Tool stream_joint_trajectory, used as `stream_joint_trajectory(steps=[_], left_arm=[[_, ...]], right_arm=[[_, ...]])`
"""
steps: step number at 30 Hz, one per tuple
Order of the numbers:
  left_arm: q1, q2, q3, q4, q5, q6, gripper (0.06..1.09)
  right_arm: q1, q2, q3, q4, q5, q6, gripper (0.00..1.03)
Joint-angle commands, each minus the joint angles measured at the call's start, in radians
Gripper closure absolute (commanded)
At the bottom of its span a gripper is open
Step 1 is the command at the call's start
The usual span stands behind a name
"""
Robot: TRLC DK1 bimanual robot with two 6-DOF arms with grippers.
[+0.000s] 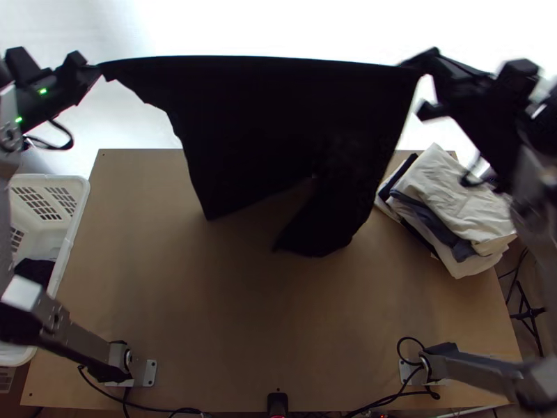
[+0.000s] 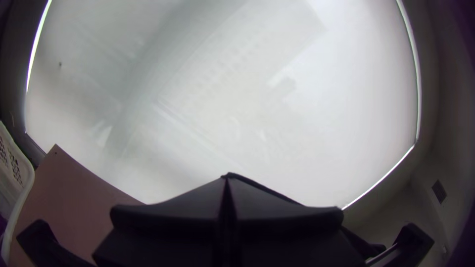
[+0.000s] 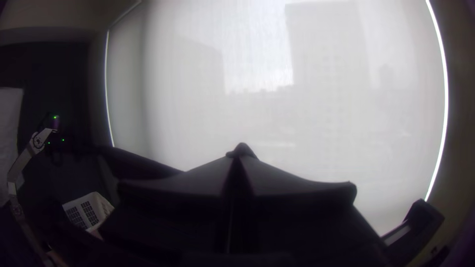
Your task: Fold the t-shirt
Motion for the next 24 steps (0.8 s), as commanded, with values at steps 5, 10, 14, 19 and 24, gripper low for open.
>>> stream_joint_trajectory(steps=[5, 10, 14, 19, 24], left_arm=[[-0.004, -0.526, -0.269, -0.008, 0.091, -0.084, 1.05], [-0.001, -0.734, -0.405, 0.056, 0.115, -0.162, 1.05], [0.005, -0.839, -0.499, 0.132, 0.115, -0.213, 1.05], [0.005, -0.868, -0.503, 0.149, 0.115, -0.243, 1.05], [0.005, -0.875, -0.536, 0.156, 0.115, -0.242, 1.05]], right_arm=[[-0.018, -0.368, 0.043, -0.316, 0.000, -0.007, 1.00], [-0.086, -0.439, 0.126, -0.411, 0.004, -0.016, 1.00], [-0.089, -0.473, 0.135, -0.434, 0.016, -0.019, 1.00], [-0.090, -0.470, 0.181, -0.441, 0.017, -0.015, 1.00], [-0.089, -0.462, 0.199, -0.442, 0.016, -0.010, 1.00]])
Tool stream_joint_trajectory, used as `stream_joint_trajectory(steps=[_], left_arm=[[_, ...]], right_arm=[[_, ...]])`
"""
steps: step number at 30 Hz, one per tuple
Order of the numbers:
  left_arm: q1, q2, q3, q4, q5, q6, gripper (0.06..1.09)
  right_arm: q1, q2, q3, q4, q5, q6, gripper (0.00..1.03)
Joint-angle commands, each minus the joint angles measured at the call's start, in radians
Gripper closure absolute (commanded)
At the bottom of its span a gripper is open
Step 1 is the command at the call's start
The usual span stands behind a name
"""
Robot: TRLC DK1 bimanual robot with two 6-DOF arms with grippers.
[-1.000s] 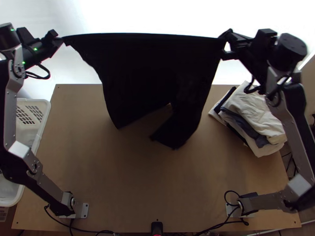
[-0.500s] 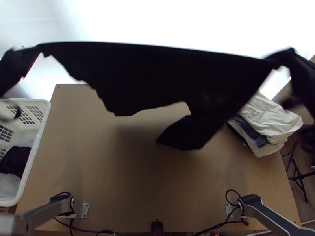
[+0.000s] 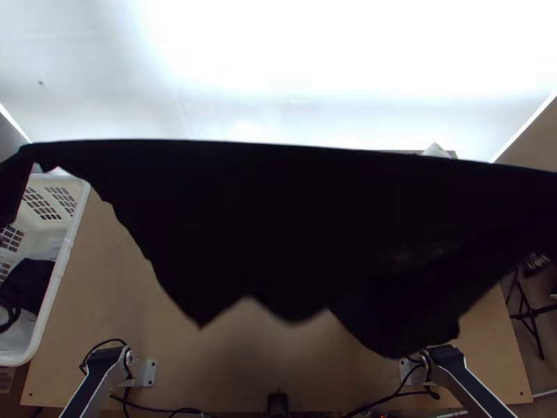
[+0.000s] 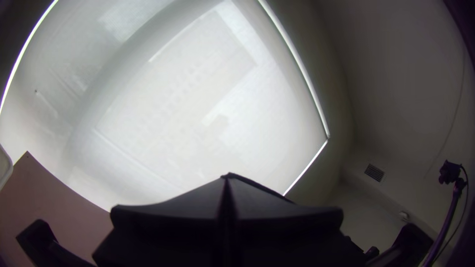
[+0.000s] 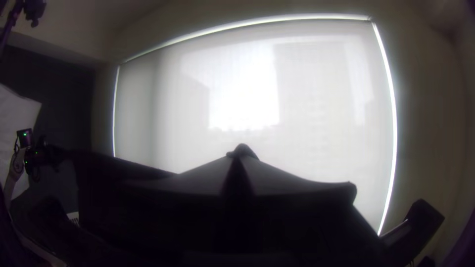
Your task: Fold the t-shirt
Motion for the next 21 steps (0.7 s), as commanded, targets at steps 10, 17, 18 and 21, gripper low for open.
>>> stream_joint_trajectory(steps=[10, 17, 18, 21], left_arm=[[0.010, -0.019, -0.367, 0.168, 0.005, 0.012, 1.05], [-0.004, 0.096, -0.522, 0.298, -0.010, 0.026, 1.05], [-0.015, 0.133, -0.520, 0.316, -0.028, 0.031, 1.05], [-0.067, 0.274, -0.458, 0.341, -0.100, 0.060, 1.05]], right_arm=[[0.105, 0.010, -0.354, 0.094, 0.000, 0.076, 1.00], [0.118, 0.108, -0.614, 0.328, 0.001, 0.054, 1.00], [0.115, 0.144, -0.609, 0.354, 0.001, 0.051, 1.00], [0.107, 0.292, -0.528, 0.426, 0.001, 0.047, 1.00]])
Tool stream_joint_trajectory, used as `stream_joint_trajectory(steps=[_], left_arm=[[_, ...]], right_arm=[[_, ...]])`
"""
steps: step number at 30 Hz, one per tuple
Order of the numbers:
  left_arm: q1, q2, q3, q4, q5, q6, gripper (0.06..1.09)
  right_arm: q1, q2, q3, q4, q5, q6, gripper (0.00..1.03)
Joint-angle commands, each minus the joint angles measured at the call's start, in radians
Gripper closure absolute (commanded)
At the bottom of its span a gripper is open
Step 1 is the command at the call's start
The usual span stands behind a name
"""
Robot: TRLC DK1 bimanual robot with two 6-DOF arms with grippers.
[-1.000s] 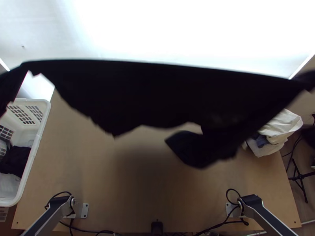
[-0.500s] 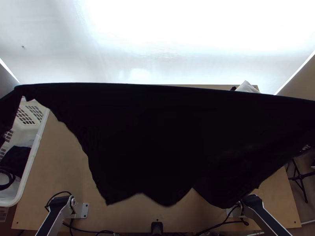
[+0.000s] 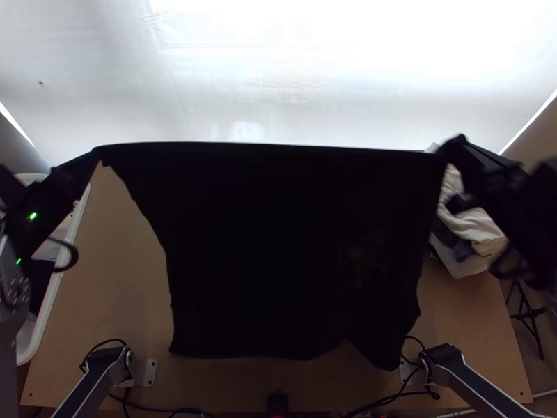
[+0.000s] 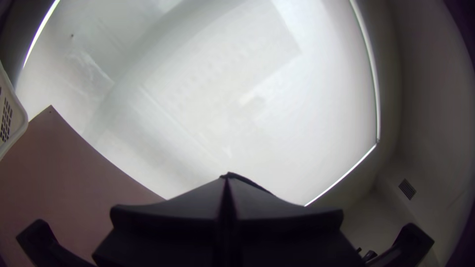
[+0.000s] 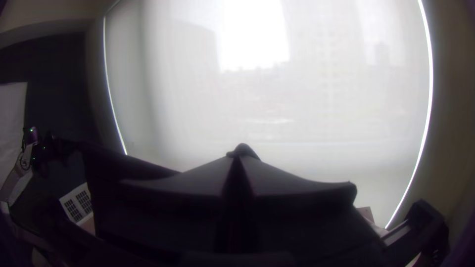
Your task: Fold the t-shirt
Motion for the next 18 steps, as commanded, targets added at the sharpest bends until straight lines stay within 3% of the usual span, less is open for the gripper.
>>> stream_joint_trajectory(steps=[1, 5, 11, 13, 18], left_arm=[[-0.065, 0.246, 0.032, 0.081, -0.096, 0.046, 1.05], [-0.074, 0.490, 0.306, 0.038, -0.129, 0.063, 1.05], [-0.071, 0.971, 1.046, -0.249, -0.159, 0.063, 1.05], [-0.077, 1.027, 1.138, -0.208, -0.183, 0.058, 1.05], [-0.105, 0.928, 1.052, -0.108, -0.177, 0.032, 1.05]], right_arm=[[-0.004, 0.248, 0.016, 0.166, -0.004, -0.021, 1.00], [-0.033, 0.483, 0.289, 0.168, -0.004, -0.039, 1.00], [-0.097, 0.855, 0.878, 0.026, -0.009, -0.040, 1.00], [-0.106, 0.866, 0.900, 0.076, -0.008, -0.040, 1.00], [-0.105, 0.716, 0.752, 0.191, -0.008, 0.001, 1.00]])
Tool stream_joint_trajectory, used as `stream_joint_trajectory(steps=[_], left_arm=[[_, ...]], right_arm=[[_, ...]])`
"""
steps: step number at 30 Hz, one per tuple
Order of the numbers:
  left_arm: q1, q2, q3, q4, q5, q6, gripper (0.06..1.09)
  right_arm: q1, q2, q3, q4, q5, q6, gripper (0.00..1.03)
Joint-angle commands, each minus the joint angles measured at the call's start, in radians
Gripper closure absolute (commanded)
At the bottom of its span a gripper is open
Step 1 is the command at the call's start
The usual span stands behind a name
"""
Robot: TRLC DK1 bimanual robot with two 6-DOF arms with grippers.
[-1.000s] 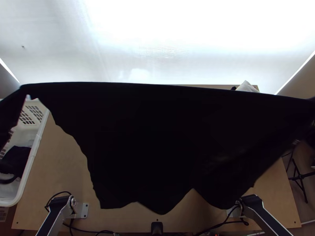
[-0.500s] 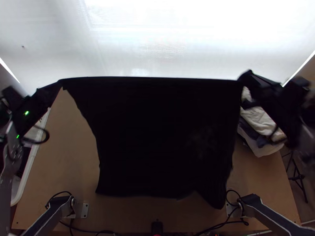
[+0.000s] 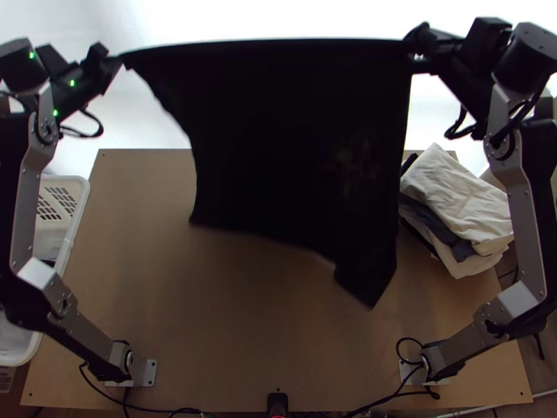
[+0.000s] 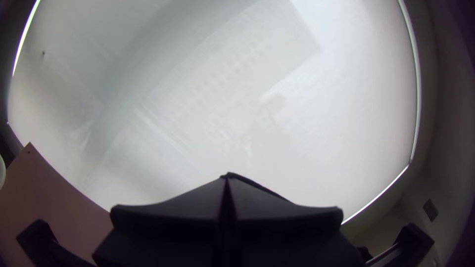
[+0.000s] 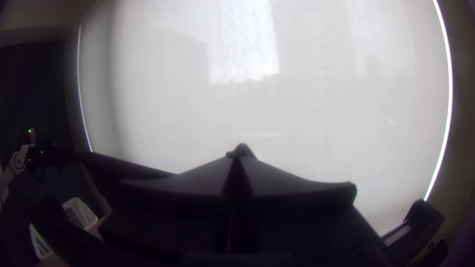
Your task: Fold the t-shirt
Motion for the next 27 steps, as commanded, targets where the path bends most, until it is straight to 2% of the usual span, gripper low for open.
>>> stream_joint_trajectory(steps=[1, 7, 11, 15, 19, 27], left_arm=[[-0.025, 0.033, 0.119, 0.034, -0.019, -0.029, 1.05], [-0.013, -0.327, -0.079, 0.001, -0.013, -0.100, 1.05], [0.004, -0.605, -0.200, -0.005, 0.006, -0.115, 1.05], [0.004, -0.784, -0.226, -0.048, 0.019, -0.123, 1.05], [0.004, -0.864, -0.269, -0.059, 0.025, -0.138, 1.05], [0.000, -0.849, -0.275, -0.061, 0.030, -0.147, 1.05]], right_arm=[[-0.019, -0.050, 0.013, 0.104, 0.003, 0.053, 1.00], [0.001, -0.391, -0.179, 0.089, 0.001, 0.148, 1.00], [0.025, -0.633, -0.317, 0.007, 0.001, 0.181, 1.00], [0.025, -0.787, -0.359, -0.092, 0.001, 0.179, 1.00], [0.030, -0.845, -0.363, -0.125, 0.001, 0.148, 1.00], [0.030, -0.796, -0.253, -0.155, 0.001, 0.113, 1.00]])
